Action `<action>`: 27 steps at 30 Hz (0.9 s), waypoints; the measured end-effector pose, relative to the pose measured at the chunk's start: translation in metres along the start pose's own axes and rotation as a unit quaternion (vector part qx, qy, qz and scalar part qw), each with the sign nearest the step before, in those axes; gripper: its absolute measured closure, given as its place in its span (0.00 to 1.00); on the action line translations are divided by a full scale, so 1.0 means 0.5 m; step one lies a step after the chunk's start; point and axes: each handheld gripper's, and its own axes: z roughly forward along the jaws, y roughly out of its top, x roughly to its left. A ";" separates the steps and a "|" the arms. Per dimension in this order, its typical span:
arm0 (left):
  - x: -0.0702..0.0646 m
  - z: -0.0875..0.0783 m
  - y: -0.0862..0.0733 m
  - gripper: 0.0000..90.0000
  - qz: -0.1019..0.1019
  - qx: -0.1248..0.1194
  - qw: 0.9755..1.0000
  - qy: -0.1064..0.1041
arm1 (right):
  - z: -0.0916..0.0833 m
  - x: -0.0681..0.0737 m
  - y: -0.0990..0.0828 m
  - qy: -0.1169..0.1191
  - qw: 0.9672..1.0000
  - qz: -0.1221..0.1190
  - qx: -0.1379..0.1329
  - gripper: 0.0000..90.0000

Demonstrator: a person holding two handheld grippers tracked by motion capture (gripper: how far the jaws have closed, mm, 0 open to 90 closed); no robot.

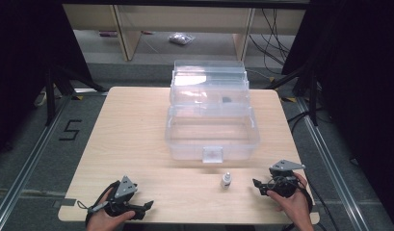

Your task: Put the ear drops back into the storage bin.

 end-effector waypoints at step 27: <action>-0.003 0.004 -0.001 0.17 -0.014 -0.009 1.000 0.004 | -0.030 0.059 0.053 0.035 0.995 -0.071 0.062 0.25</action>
